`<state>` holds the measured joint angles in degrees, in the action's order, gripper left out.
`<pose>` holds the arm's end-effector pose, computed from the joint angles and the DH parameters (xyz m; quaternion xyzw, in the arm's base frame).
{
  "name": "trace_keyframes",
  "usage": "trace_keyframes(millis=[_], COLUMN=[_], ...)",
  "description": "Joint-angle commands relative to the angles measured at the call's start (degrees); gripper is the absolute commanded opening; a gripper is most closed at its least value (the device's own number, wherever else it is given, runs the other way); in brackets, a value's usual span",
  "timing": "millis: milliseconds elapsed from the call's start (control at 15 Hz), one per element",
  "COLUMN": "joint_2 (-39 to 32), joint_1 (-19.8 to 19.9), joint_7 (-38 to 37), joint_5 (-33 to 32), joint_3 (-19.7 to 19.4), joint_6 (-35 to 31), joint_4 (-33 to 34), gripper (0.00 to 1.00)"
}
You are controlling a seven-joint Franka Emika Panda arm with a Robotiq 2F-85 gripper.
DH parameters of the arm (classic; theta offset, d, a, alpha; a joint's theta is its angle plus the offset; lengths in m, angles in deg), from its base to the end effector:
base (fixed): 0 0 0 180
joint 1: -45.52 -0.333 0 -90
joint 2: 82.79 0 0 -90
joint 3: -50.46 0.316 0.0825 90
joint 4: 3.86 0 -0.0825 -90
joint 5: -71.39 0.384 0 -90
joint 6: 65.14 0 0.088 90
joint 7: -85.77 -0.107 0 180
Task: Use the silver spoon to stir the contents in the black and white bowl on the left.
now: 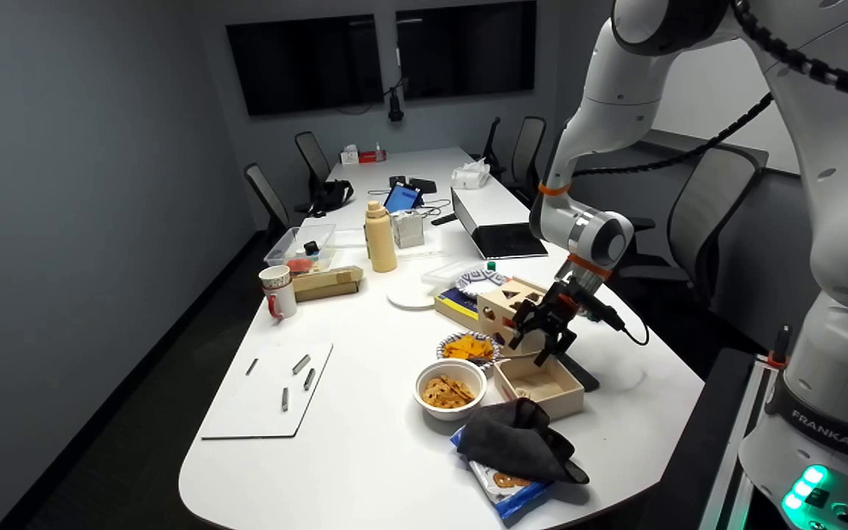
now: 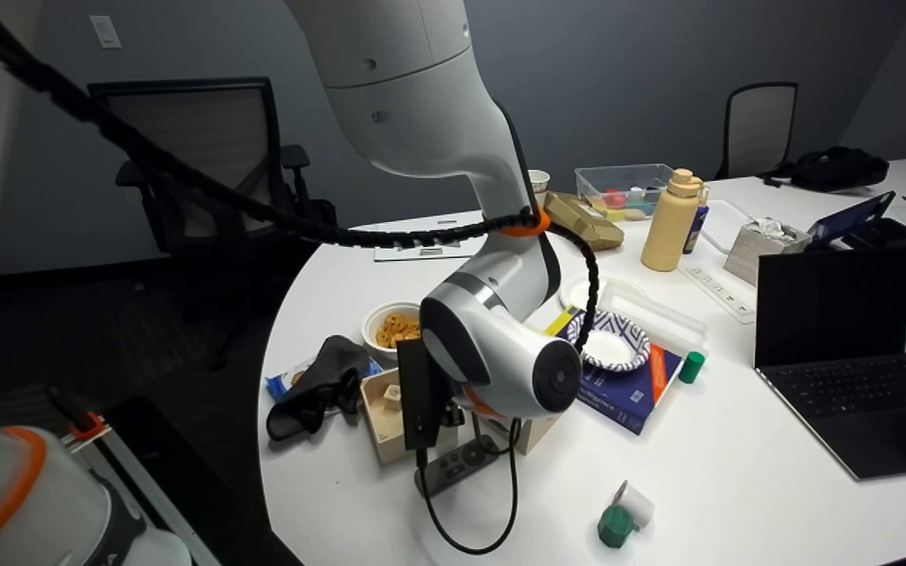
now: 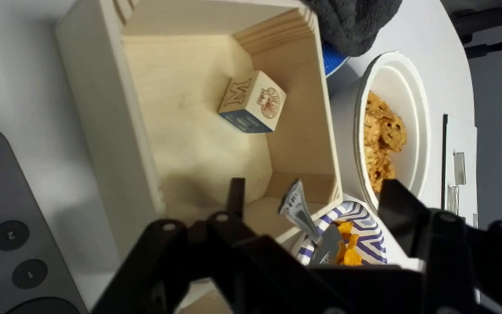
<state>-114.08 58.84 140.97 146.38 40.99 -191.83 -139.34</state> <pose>0.4009 -0.1467 0.0732 -0.8778 0.2759 0.0063 0.3915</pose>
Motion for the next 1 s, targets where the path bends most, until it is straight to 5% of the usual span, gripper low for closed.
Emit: trace_keyframes(millis=[0, 400, 933], joint_2=[-1.0, -2.1, 0.0], joint_1=[0.4, 0.1, -0.6], joint_7=[0.9, 0.6, -1.8], joint_5=[1.8, 1.6, -1.0], joint_3=[0.3, 0.5, -0.2], joint_6=[0.8, 0.9, 2.1], joint_4=[0.8, 1.1, 0.6], gripper=[0.46, 0.02, 0.01])
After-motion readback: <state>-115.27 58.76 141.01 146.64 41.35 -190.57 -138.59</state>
